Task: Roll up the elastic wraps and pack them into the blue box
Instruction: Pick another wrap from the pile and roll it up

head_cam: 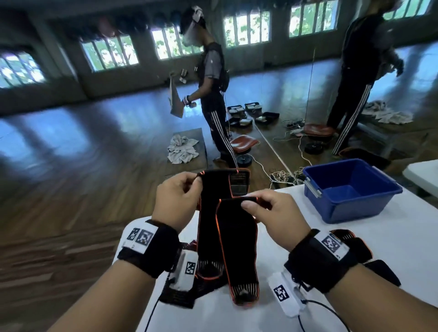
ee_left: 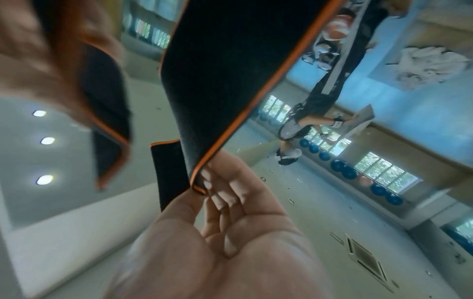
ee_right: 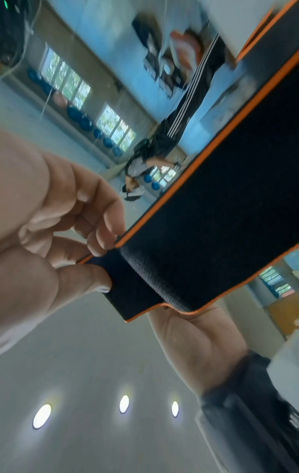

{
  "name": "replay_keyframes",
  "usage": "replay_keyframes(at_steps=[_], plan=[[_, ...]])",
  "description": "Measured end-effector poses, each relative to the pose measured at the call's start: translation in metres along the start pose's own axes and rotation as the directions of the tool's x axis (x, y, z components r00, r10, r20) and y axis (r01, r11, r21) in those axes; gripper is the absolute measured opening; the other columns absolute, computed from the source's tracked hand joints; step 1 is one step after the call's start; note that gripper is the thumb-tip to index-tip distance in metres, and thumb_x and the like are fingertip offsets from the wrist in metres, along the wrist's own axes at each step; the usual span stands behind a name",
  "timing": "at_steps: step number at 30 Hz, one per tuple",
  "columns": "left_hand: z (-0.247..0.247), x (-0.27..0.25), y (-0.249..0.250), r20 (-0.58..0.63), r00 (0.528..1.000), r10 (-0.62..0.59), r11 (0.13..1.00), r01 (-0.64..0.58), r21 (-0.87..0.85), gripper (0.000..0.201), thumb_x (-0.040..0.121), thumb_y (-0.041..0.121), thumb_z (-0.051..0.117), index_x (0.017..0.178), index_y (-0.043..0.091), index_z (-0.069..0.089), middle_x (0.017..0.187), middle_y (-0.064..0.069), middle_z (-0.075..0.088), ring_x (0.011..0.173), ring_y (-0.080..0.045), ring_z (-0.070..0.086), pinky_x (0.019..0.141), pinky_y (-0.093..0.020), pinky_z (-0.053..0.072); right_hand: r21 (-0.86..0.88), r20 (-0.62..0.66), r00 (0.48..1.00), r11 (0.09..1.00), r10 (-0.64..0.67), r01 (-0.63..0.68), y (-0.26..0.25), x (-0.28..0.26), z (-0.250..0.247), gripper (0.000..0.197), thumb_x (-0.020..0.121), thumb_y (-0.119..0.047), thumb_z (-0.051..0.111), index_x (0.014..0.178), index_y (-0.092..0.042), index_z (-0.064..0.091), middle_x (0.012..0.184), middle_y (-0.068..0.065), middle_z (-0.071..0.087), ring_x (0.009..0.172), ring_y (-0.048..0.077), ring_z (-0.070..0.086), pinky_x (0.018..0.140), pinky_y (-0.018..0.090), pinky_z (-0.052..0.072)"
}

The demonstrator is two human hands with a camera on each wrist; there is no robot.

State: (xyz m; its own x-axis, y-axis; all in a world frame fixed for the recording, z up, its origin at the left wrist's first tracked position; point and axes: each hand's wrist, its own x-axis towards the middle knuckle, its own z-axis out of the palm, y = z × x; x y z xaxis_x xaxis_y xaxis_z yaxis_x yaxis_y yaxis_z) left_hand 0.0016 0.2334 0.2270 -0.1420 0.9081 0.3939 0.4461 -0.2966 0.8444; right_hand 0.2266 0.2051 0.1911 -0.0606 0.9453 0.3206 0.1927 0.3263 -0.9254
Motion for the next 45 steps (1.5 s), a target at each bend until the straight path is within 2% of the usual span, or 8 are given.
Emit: replay_keyframes(at_steps=[4,15,20,27,30,36,41,45], plan=[[0.005,-0.021,0.042,0.117,0.993,0.017,0.987,0.002,-0.160,0.020,0.096,0.008,0.061,0.082,0.016,0.073,0.063,-0.006,0.070,0.056,-0.022,0.066,0.057,-0.039,0.058,0.113,-0.047,0.997,0.991,-0.061,0.066,-0.034,0.012,-0.011,0.010,0.089,-0.019,0.072,0.085,-0.010,0.075,0.078,0.014,0.072,0.069,0.013,0.067,0.064,0.037,0.056],[0.032,-0.060,0.085,0.202,0.973,0.113,0.886,-0.007,-0.463,0.045,0.086,-0.017,0.058,0.103,0.020,0.077,0.086,-0.006,0.075,0.073,-0.017,0.070,0.062,-0.029,0.057,0.077,-0.202,0.972,0.987,-0.121,0.139,-0.048,0.000,-0.046,0.011,0.086,-0.023,0.075,0.080,-0.015,0.074,0.075,0.000,0.072,0.074,0.017,0.070,0.069,0.040,0.059],[0.045,-0.069,0.090,0.181,0.976,0.120,0.892,-0.026,-0.452,0.025,0.079,0.007,0.068,0.102,0.015,0.073,0.089,-0.008,0.072,0.077,-0.021,0.068,0.064,-0.038,0.060,0.054,-0.216,0.970,0.991,-0.111,0.125,-0.053,-0.005,-0.061,0.008,0.085,-0.022,0.076,0.082,-0.014,0.075,0.077,0.001,0.073,0.075,0.017,0.070,0.072,0.042,0.059],[0.066,-0.077,0.094,0.055,0.979,0.194,0.929,-0.165,-0.332,0.015,0.082,0.004,0.073,0.091,0.016,0.073,0.080,-0.001,0.073,0.073,-0.015,0.069,0.069,-0.032,0.058,0.088,-0.280,0.957,0.990,-0.077,0.106,-0.054,-0.014,-0.069,0.016,0.082,-0.017,0.078,0.091,-0.019,0.065,0.083,0.000,0.069,0.078,0.013,0.067,0.075,0.034,0.058],[0.073,-0.083,0.096,0.065,0.976,0.207,0.933,-0.176,-0.314,0.023,0.082,-0.004,0.075,0.093,0.015,0.071,0.079,0.001,0.071,0.073,-0.007,0.066,0.068,-0.018,0.051,0.040,-0.219,0.969,0.991,-0.114,0.126,-0.052,-0.025,-0.070,0.007,0.087,-0.022,0.073,0.092,-0.021,0.069,0.086,-0.006,0.071,0.084,0.009,0.069,0.078,0.033,0.057],[0.084,-0.089,0.090,0.097,0.971,0.219,0.909,-0.167,-0.382,0.023,0.077,0.020,0.081,0.097,0.013,0.071,0.099,-0.013,0.066,0.086,-0.022,0.070,0.075,-0.026,0.056,0.212,0.040,0.996,0.974,-0.086,0.075,-0.049,-0.046,-0.072,0.037,0.088,-0.029,0.073,0.124,-0.023,0.066,0.111,-0.004,0.074,0.108,0.015,0.069,0.094,0.038,0.055],[0.088,-0.087,0.079,0.086,0.955,0.285,0.928,-0.252,-0.273,0.024,0.084,0.005,0.069,0.103,0.018,0.073,0.116,-0.005,0.058,0.101,-0.024,0.065,0.078,-0.022,0.054,0.191,-0.107,0.991,0.976,-0.082,0.102,-0.041,-0.045,-0.077,0.028,0.096,-0.006,0.060,0.119,-0.019,0.070,0.104,-0.001,0.076,0.103,0.016,0.070,0.094,0.043,0.056],[0.088,-0.089,0.080,0.142,0.936,0.321,0.946,-0.311,-0.088,0.033,0.089,0.018,0.065,0.118,0.030,0.055,0.117,0.013,0.059,0.112,-0.015,0.060,0.084,-0.018,0.049,0.283,-0.118,0.992,0.956,-0.039,0.071,-0.047,-0.044,-0.081,0.023,0.100,-0.006,0.053,0.115,-0.014,0.068,0.103,0.002,0.076,0.101,0.016,0.071,0.089,0.035,0.058]])
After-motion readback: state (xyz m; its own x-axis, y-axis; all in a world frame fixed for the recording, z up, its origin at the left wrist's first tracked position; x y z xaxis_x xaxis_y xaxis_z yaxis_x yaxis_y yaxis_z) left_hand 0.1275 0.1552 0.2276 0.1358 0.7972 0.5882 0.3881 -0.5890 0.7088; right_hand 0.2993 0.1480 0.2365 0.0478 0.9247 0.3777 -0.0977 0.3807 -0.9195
